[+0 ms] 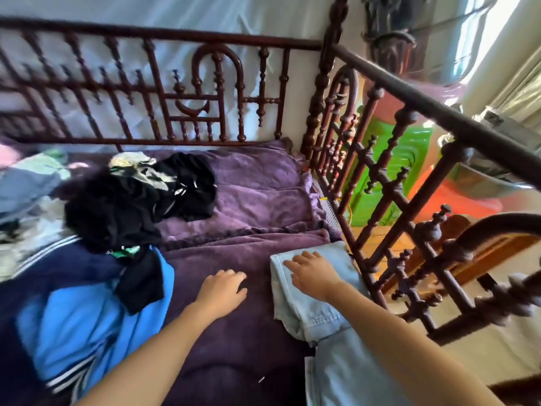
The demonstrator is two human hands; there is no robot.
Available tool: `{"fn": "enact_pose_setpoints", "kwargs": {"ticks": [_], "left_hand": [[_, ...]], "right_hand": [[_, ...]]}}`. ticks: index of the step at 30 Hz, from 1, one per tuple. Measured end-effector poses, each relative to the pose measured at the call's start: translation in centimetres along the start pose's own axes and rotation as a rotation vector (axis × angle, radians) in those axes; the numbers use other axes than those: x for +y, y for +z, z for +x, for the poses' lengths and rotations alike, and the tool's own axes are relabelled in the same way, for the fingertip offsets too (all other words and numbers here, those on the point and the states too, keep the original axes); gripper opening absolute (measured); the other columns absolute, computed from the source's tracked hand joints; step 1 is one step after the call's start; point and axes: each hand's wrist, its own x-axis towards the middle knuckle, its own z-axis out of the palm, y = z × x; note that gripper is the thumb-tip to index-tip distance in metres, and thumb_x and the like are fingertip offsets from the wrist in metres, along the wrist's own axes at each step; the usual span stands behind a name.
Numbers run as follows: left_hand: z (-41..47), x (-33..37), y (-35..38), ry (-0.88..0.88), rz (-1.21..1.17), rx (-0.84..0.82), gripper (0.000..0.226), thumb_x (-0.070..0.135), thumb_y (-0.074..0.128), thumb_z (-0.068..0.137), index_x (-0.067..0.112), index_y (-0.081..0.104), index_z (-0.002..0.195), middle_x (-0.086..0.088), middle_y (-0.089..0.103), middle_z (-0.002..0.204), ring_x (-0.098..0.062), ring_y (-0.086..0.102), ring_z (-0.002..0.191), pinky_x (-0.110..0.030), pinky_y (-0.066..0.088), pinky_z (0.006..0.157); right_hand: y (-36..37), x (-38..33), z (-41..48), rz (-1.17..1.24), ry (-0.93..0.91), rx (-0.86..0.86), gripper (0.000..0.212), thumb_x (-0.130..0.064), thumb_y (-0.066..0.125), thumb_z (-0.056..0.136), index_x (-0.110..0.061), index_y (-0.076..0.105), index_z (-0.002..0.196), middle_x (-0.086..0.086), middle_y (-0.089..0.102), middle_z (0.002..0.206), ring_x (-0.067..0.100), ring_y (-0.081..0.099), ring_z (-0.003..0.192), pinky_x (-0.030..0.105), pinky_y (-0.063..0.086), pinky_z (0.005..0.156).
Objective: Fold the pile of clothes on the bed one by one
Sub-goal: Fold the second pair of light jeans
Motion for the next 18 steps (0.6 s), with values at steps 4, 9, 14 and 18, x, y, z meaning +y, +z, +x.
{"fn": "enact_pose_setpoints", "kwargs": {"ticks": [4, 9, 14, 18], "left_hand": [[-5.2, -5.0, -2.0, -0.120, -0.034, 0.103, 0.039, 0.039, 0.041, 0.095, 0.022, 0.047, 0.130, 0.001, 0.052, 0.131, -0.022, 0.046, 0.121, -0.034, 0.038, 0.096], [-12.7, -11.0, -3.5, -0.231, -0.031, 0.159, 0.037, 0.037, 0.041, 0.094, 0.022, 0.051, 0.127, 0.000, 0.054, 0.126, -0.023, 0.047, 0.120, -0.035, 0.039, 0.092], [-21.8, -17.1, -3.9, -0.337, -0.056, 0.227, 0.038, 0.039, 0.042, 0.095, 0.021, 0.052, 0.128, 0.000, 0.054, 0.127, -0.021, 0.048, 0.120, -0.033, 0.040, 0.093], [-31.3, -22.4, -3.8, -0.469, -0.066, 0.287, 0.037, 0.046, 0.038, 0.096, 0.023, 0.056, 0.119, 0.005, 0.057, 0.119, -0.017, 0.051, 0.113, -0.031, 0.040, 0.086]], "right_hand": [[-3.3, -4.9, 1.5, 0.061, -0.056, 0.060, 0.049, -0.043, 0.044, 0.094, -0.023, 0.042, 0.139, 0.006, 0.047, 0.137, 0.024, 0.041, 0.127, 0.034, 0.028, 0.103], [-6.2, -12.9, 2.6, 0.058, -0.190, 0.160, 0.055, -0.051, 0.048, 0.090, -0.019, 0.049, 0.134, 0.008, 0.053, 0.132, 0.027, 0.045, 0.125, 0.035, 0.030, 0.105], [-8.7, -22.3, 2.7, 0.017, -0.297, 0.139, 0.056, -0.054, 0.041, 0.092, -0.022, 0.042, 0.139, 0.004, 0.049, 0.133, 0.022, 0.042, 0.124, 0.032, 0.029, 0.103], [-11.8, -31.5, 3.0, -0.049, -0.488, 0.243, 0.054, -0.055, 0.076, 0.065, -0.022, 0.070, 0.108, 0.000, 0.068, 0.095, 0.020, 0.065, 0.088, 0.026, 0.052, 0.075]]}}
